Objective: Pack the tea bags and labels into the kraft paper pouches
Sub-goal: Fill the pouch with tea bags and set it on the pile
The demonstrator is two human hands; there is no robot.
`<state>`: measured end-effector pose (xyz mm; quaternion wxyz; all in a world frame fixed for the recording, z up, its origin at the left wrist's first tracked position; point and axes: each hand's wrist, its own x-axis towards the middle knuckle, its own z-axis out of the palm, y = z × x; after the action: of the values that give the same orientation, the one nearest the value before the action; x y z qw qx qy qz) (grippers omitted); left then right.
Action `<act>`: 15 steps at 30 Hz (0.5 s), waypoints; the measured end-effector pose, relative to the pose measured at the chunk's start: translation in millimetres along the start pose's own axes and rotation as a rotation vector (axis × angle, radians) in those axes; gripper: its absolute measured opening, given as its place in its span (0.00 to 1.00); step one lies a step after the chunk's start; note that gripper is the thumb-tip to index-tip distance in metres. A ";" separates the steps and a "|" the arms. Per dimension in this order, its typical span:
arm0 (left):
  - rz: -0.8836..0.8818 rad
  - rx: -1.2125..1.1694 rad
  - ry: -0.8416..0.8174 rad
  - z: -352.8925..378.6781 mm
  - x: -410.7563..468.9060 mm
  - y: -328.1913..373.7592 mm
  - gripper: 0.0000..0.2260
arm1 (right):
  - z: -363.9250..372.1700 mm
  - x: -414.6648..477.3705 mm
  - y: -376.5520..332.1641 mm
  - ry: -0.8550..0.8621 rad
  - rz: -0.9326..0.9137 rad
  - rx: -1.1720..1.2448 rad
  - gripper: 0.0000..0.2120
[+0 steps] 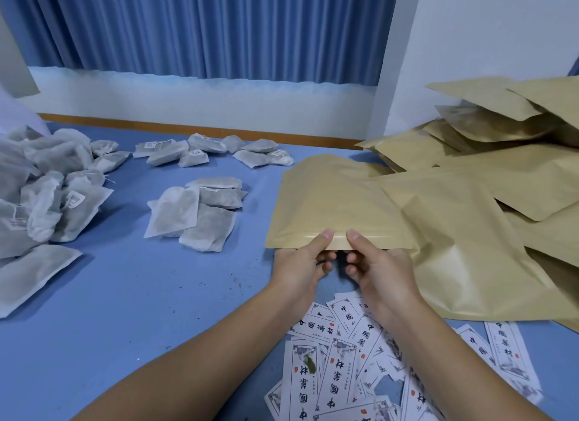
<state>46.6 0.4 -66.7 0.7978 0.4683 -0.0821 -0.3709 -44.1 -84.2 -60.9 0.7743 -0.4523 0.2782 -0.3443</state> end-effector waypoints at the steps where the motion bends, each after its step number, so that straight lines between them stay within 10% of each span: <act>1: 0.004 0.013 0.000 0.6 -0.2 -0.8 0.04 | 0.7 -0.4 2.3 -0.008 0.007 -0.015 0.09; 15: 0.061 0.004 0.109 4.4 0.7 -1.8 0.07 | -0.8 6.7 -2.0 0.031 0.003 0.069 0.06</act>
<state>44.0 -3.5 -65.9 0.8110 0.4867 -0.0536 -0.3201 -41.2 -90.6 -60.3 0.7856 -0.4195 0.2787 -0.3595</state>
